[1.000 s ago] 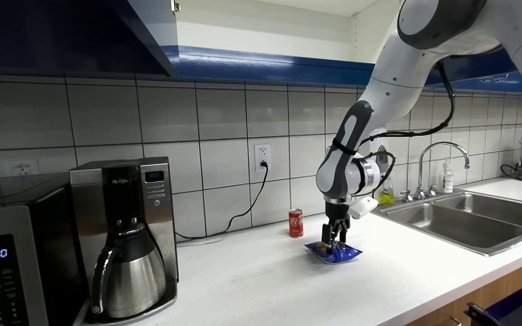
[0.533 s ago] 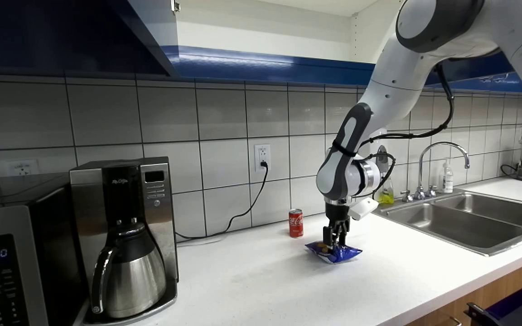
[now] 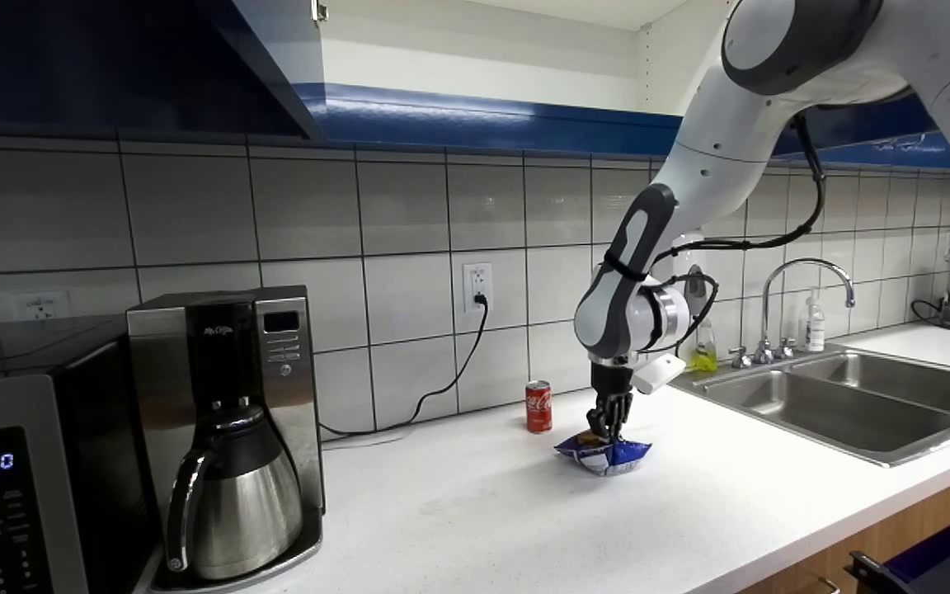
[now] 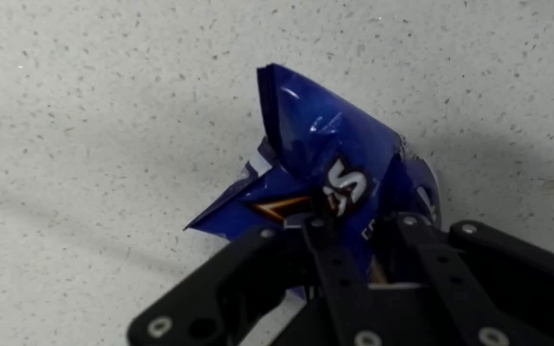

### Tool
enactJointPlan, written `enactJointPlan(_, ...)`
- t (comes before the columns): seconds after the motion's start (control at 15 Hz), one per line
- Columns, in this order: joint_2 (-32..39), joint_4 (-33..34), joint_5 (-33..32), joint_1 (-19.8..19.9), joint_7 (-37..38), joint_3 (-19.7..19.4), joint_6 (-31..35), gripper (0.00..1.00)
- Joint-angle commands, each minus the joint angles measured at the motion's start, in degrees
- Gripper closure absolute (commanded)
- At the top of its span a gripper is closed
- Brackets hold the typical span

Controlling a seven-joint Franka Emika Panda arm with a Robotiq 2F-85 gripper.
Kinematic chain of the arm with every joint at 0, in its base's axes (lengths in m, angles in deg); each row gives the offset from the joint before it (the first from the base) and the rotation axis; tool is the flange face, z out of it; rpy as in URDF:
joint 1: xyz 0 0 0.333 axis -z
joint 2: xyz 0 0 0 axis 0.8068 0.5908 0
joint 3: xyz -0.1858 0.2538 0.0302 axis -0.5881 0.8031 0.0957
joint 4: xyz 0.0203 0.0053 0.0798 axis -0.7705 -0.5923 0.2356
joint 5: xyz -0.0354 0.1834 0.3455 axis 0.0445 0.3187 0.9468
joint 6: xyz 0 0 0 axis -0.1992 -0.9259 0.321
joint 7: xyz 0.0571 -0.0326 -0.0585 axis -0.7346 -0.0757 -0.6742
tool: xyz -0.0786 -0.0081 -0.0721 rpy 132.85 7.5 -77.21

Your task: Put the blue packet in the open upper cabinet.

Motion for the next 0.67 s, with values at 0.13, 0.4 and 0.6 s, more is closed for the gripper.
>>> enactJointPlan(0.13,0.69,1.10,-0.63,2.03,-1.80,1.16,-0.36,0.98)
enactJointPlan(0.4,0.57,1.10,-0.48,2.29,-1.89,1.26,-0.54,1.00)
enactJointPlan(0.6,0.42,1.20,-0.55,2.24,-1.76,1.13,-0.81,0.99)
